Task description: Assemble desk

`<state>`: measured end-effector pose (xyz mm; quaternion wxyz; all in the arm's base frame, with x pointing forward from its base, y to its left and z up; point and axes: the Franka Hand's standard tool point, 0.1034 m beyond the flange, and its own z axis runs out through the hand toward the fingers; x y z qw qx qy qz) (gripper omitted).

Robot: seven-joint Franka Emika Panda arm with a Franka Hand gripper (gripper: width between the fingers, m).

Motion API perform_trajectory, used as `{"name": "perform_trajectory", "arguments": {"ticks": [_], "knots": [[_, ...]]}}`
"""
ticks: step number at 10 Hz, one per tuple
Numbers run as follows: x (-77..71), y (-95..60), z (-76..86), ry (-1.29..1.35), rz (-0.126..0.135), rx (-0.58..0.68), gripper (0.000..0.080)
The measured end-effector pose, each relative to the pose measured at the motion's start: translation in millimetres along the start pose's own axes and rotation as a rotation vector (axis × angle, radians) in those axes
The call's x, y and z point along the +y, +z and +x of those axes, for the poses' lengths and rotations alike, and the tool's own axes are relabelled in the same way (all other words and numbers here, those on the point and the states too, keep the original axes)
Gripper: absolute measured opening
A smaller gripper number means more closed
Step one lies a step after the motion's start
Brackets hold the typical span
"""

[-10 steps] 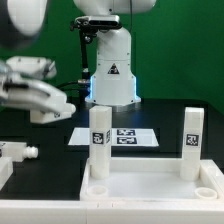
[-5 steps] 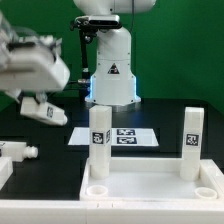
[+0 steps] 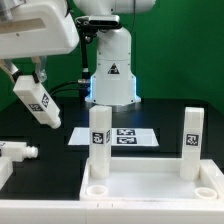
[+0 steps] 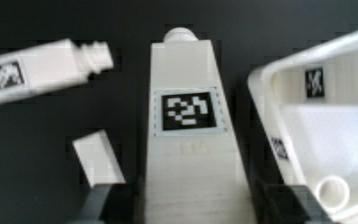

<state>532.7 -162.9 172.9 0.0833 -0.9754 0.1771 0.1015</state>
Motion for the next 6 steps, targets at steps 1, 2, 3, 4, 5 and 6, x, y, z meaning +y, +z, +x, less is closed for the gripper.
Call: {"name": "perform_trajectory", "arguments": {"ticks": [1, 2, 3, 4, 5, 6], "knots": [[-14.4, -9.8, 10.5, -0.028, -0.032, 0.102, 0.0284], [-43.5, -26.5, 16.2, -0.094, -0.055, 0.190, 0.0284], [-66.3, -42.3, 25.1, -0.135, -0.059, 0.301, 0.0284], [-86.6, -49.4, 31.4, -0.147, -0.064, 0.401, 0.0284], [-104.6, -47.9, 32.0, -0.183, -0.071, 0.504, 0.0284], [-98.4, -43.0, 30.1, -0.190, -0.067, 0.550, 0.0284]]}}
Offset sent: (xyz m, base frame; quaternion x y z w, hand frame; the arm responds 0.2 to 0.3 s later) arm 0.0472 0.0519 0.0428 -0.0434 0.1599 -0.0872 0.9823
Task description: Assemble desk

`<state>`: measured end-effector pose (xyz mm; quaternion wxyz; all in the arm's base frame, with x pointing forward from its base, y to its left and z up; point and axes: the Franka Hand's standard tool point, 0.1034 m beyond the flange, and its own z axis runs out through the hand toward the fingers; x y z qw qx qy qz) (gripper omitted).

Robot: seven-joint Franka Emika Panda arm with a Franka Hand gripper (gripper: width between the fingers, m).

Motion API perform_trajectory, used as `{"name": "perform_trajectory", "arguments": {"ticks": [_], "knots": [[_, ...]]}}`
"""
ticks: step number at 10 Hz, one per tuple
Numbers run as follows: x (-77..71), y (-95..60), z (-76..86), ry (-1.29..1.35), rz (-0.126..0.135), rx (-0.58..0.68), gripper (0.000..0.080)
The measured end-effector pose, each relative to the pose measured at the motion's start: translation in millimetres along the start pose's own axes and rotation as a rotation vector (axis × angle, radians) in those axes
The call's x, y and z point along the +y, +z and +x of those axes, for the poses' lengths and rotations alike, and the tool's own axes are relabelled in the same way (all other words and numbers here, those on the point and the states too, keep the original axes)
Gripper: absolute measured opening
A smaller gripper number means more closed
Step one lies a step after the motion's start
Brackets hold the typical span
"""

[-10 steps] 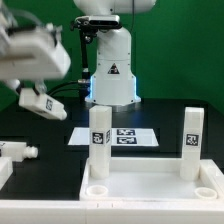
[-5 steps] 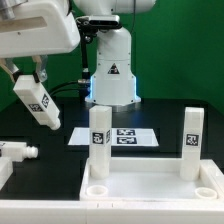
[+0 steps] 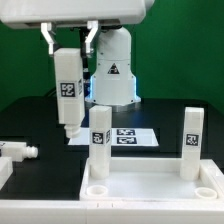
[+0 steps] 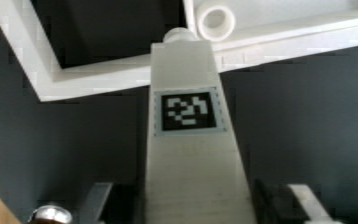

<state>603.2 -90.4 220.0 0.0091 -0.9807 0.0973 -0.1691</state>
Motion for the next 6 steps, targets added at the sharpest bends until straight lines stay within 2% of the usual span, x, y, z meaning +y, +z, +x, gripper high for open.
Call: {"name": "perform_trajectory", "arguments": {"ticks": [1, 2, 3, 4, 6], "knots": [[5.1, 0.7, 1.2, 0.005, -0.013, 0.040, 0.0284], [4.9, 0.5, 3.7, -0.002, -0.022, 0.082, 0.0284], [-0.5, 2.2, 1.4, 0.017, -0.022, 0.072, 0.0284], [-31.7, 3.5, -0.4, 0.047, -0.024, 0.069, 0.0284], [-99.8, 11.2, -9.1, 0.104, 0.014, 0.061, 0.0284]]}}
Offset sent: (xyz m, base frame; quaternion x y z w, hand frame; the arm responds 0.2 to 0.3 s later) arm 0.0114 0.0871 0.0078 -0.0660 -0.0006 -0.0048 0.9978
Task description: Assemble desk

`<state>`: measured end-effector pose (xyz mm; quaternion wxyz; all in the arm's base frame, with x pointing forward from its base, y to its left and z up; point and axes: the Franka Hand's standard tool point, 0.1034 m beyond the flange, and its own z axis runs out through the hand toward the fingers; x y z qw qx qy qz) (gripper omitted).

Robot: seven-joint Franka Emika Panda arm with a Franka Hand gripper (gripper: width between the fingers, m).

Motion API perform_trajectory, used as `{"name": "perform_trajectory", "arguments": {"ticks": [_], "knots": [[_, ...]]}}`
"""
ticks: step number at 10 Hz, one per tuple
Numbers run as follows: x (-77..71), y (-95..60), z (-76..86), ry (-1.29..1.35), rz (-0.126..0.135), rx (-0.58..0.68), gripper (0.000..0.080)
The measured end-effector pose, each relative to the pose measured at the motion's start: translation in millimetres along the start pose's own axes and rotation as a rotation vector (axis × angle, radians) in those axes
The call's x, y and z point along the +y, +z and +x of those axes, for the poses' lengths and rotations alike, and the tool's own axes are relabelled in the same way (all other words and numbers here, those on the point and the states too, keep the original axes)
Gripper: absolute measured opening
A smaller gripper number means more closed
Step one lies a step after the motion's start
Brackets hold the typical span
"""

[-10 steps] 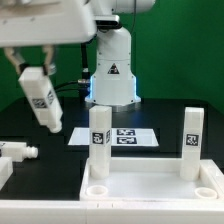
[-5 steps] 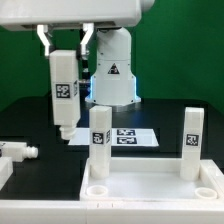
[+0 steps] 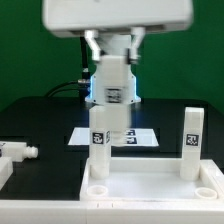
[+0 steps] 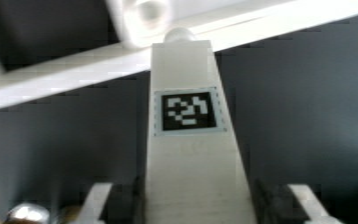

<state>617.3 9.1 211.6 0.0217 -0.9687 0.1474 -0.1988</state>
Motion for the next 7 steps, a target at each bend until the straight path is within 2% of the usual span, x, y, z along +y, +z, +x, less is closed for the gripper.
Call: {"name": "perform_trajectory", "arguments": {"ticks": [1, 2, 5, 6, 7], "knots": [[-17.8, 7.1, -6.6, 0.006, 0.006, 0.012, 0.0284], [-14.2, 15.1, -17.1, -0.003, 0.000, 0.016, 0.0284], [-13.3, 14.8, -15.9, 0.002, 0.000, 0.007, 0.0284], [-18.8, 16.3, -17.5, -0.002, -0.002, 0.006, 0.0284], [-53.0, 20.8, -25.7, -0.071, -0.003, 0.009, 0.0284]]}}
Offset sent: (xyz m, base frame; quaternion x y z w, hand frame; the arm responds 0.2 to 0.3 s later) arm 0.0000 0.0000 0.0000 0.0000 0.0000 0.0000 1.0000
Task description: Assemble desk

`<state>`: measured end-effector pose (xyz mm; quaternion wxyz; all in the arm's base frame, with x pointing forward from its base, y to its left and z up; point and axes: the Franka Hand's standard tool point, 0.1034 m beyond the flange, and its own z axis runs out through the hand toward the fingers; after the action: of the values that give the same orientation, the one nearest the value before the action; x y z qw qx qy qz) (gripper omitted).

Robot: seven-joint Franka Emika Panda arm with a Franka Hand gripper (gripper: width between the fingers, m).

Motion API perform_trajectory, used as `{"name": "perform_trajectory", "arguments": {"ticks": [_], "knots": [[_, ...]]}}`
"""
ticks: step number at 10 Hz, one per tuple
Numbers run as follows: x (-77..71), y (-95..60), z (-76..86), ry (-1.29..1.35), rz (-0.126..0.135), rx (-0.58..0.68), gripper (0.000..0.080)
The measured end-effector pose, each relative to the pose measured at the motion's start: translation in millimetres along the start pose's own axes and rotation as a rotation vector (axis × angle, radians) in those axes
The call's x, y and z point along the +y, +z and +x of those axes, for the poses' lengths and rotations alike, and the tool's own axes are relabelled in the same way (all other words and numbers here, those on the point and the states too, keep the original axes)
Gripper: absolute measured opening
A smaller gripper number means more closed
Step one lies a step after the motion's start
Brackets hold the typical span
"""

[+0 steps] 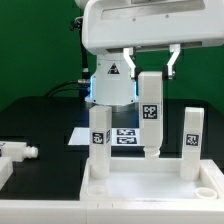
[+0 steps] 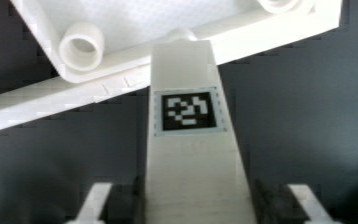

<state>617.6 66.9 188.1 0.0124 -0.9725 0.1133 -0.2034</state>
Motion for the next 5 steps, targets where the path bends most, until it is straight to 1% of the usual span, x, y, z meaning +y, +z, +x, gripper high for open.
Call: {"name": "perform_trajectory", "arguments": {"ticks": [1, 2, 3, 4, 5], "knots": [[-26.6, 4.7, -5.0, -0.043, 0.005, -0.005, 0.0284], [-42.5, 8.3, -8.9, -0.078, 0.011, -0.007, 0.0284], [-35.4, 8.2, -6.9, -0.066, 0.013, -0.009, 0.0284], [-33.1, 8.8, -6.4, -0.062, 0.010, -0.009, 0.0284], [-34.6, 9.4, -7.5, -0.065, 0.011, -0.011, 0.0284]]}}
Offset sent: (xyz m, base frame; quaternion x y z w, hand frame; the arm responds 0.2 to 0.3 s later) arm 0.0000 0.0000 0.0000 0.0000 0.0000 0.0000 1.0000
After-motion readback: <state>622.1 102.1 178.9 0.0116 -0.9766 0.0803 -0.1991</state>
